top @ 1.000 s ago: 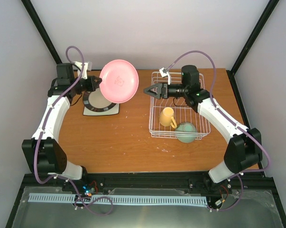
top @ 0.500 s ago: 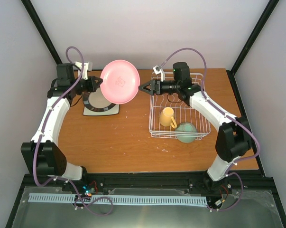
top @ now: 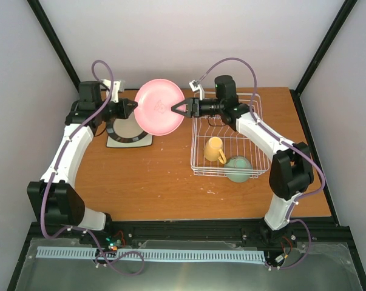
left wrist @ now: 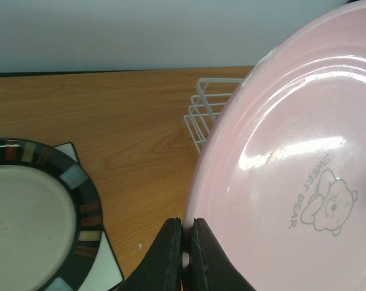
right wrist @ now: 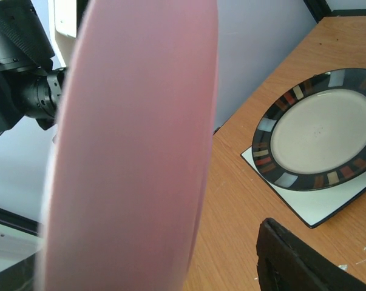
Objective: Load the mixed dishes into the dish rack
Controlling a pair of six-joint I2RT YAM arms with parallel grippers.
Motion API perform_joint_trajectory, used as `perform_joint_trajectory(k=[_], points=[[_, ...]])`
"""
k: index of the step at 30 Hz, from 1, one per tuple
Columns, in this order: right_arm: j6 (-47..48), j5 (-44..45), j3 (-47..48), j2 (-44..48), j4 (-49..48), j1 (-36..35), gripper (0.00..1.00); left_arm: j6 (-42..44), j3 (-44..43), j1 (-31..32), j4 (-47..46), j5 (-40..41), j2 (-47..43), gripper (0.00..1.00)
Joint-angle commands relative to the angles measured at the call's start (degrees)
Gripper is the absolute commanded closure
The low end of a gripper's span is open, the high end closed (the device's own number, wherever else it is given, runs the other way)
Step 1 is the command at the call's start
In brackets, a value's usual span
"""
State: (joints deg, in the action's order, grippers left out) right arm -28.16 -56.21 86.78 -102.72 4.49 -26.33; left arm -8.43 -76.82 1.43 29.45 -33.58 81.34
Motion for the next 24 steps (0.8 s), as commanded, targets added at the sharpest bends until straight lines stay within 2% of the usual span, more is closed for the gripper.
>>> perform_joint_trajectory(k=[1, 3, 5, 6, 12, 17, 19, 20, 21, 22, 23, 24], points=[[-1.33, -1.54, 1.68, -1.54, -2.84, -0.82, 0.42, -2.02, -0.74, 4.1, -1.97, 0.14, -0.16, 0.99], [-1.89, -2.2, 1.79, -1.85, -3.65, -0.98, 0.59, -2.55, -0.82, 5.91, -2.56, 0.56, 0.5, 0.99], [-2.36, -2.58, 1.6, -1.83, -4.54, -1.0, 0.87, -2.96, -0.94, 7.88, -2.98, 1.02, 1.38, 0.99], [-2.55, -2.5, 1.34, -1.7, -4.88, -1.01, 0.96, -3.12, -1.04, 8.74, -3.13, 1.36, 1.86, 0.99], [-0.6, 1.32, -0.59, 1.12, -4.5, -1.01, 0.97, -2.41, -1.75, 10.61, -2.18, 4.61, 3.35, 0.97], [4.15, 11.75, -2.48, 5.92, 0.45, -0.92, 0.97, -0.3, -2.31, 10.61, -1.34, 14.64, 1.46, 0.65], [5.97, 16.93, -3.18, 8.47, 2.15, -0.89, 0.97, 0.42, -2.67, 10.57, -1.6, 20.01, 0.38, 0.59], [6.66, 20.11, -3.64, 9.67, 3.12, -0.92, 0.97, 0.65, -2.66, 10.58, -2.21, 22.48, -0.44, 0.46], [7.43, 22.71, -3.9, 11.0, 4.2, -0.92, 0.97, 0.62, -2.42, 10.56, -3.21, 24.92, -1.55, 0.38], [8.4, 26.0, -4.04, 12.3, 5.29, -0.9, 0.97, 0.54, -1.85, 10.53, -4.46, 27.51, -2.77, 0.35], [9.0, 29.66, -4.24, 13.94, 6.53, -0.96, 0.97, 0.38, -1.02, 10.52, -6.48, 30.21, -4.49, 0.28], [9.77, 33.05, -4.25, 15.0, 7.82, -0.98, 0.97, 0.04, 0.01, 10.52, -8.65, 33.01, -6.17, 0.17]])
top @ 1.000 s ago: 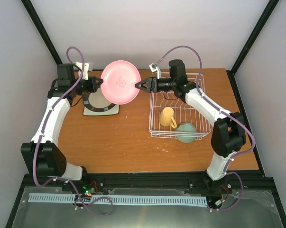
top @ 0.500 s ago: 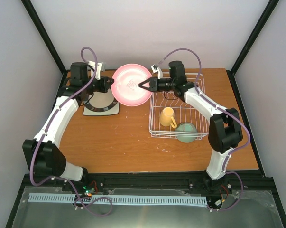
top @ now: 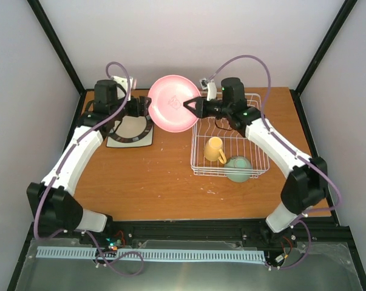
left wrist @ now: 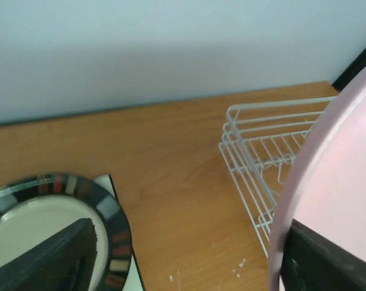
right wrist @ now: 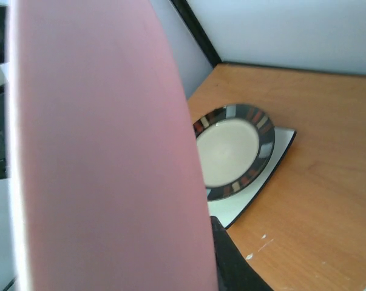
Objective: Load the mixed dishes into the dish rack
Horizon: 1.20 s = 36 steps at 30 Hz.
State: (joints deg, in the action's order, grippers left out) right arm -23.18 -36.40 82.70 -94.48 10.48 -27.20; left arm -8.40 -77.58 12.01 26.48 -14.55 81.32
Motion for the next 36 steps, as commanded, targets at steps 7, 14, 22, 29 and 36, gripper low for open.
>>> perform_joint_trajectory(k=[7, 14, 22, 29, 36], points=[[6.57, 41.43, -0.53, 12.69, 9.38, -0.08, 0.97, 2.66, 10.03, -0.64, -20.99, 30.31, -19.61, 0.0], [3.17, 58.18, 2.85, 11.02, 18.05, -0.13, 0.97, 3.93, 10.37, -4.14, -17.8, 34.15, -18.19, 0.0], [-1.2, 63.89, 9.07, 2.76, 27.72, -2.44, 0.97, 4.73, 11.18, -8.25, -14.76, 33.67, -14.88, 0.0], [-4.4, 65.39, 8.49, -1.8, 30.03, -3.62, 0.97, 5.91, 11.33, -8.84, -14.5, 34.41, -12.87, 0.0], [-4.65, 64.91, 8.68, -5.18, 28.87, -3.91, 0.97, 7.0, 11.93, -9.67, -15.4, 33.51, -12.68, 0.0]])
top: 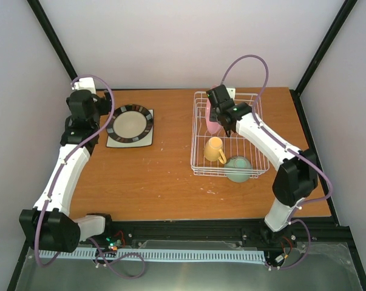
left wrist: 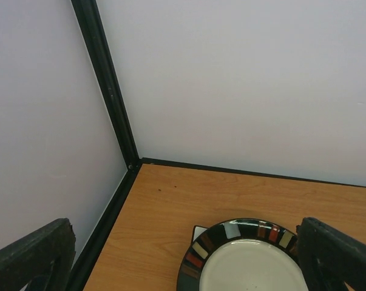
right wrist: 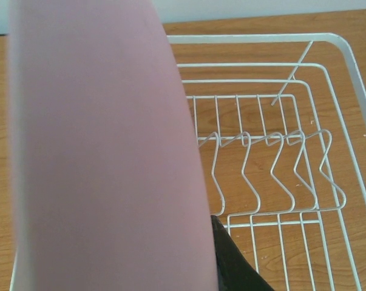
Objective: Load the mixed dishes into the dish rack
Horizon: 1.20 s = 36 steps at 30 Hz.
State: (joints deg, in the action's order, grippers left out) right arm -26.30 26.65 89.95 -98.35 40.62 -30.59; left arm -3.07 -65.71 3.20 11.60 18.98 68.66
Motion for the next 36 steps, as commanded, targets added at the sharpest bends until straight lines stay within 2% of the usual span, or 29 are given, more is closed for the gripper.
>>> perform_joint_trajectory(k=[1, 6, 12, 24, 36], points=[[-1.39, 1.61, 2.07, -1.91, -1.25, -0.57, 0.97, 1.66, 0.14, -1.03, -0.52, -0.26, -0.02, 0.0], [-1.58, 3.4, 2.99, -2.95, -1.2, -0.61, 0.97, 1.75, 1.06, -2.02, -0.77, -0.73, -0.19, 0.0], [-1.09, 6.8, -1.89, 1.8, -5.9, 0.39, 0.97, 1.88, 1.11, -2.7, -0.61, -1.21, -0.09, 0.0], [-0.67, 11.64, -11.69, 14.2, -8.29, 9.99, 0.97, 0.61, 1.2, -2.76, -0.08, -3.04, 0.59, 0.0], [3.27, 15.51, -17.28, 14.2, -10.23, 12.48, 0.97, 0.85, 1.72, -2.76, 0.18, -2.89, 0.76, 0.0]])
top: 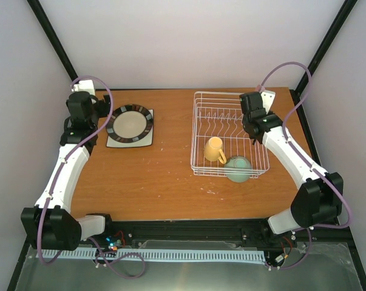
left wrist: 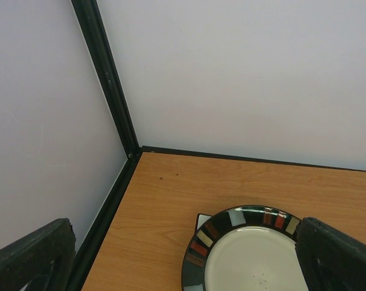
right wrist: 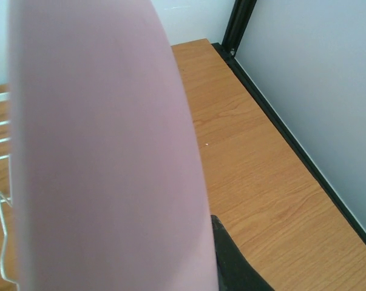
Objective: Load the mixed dishes into the dish rack
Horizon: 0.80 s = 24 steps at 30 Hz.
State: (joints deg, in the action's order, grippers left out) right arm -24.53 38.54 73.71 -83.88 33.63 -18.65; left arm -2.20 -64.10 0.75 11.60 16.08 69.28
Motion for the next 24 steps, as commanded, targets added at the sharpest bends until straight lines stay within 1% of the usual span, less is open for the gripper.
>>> perform_joint_trajectory(k=[1, 9, 16, 24], points=[[1.74, 4.01, -1.41, -0.36, -3.79, 0.69, 0.97, 0.06, 0.07, -0.31, 0.18, 0.13, 0.15, 0.0], [8.09, 3.62, -4.04, -1.87, -8.31, 3.23, 0.97, -0.07, 0.07, -0.31, 0.15, 0.27, 0.5, 0.0], [12.42, -1.88, -4.69, -5.25, -10.83, 6.77, 0.97, -0.01, 0.07, -0.31, 0.36, 0.31, 0.95, 0.0], [13.65, -6.72, -3.11, -9.41, -11.34, 7.93, 0.97, 0.24, -0.24, -0.31, 0.47, 0.97, 1.04, 0.0]])
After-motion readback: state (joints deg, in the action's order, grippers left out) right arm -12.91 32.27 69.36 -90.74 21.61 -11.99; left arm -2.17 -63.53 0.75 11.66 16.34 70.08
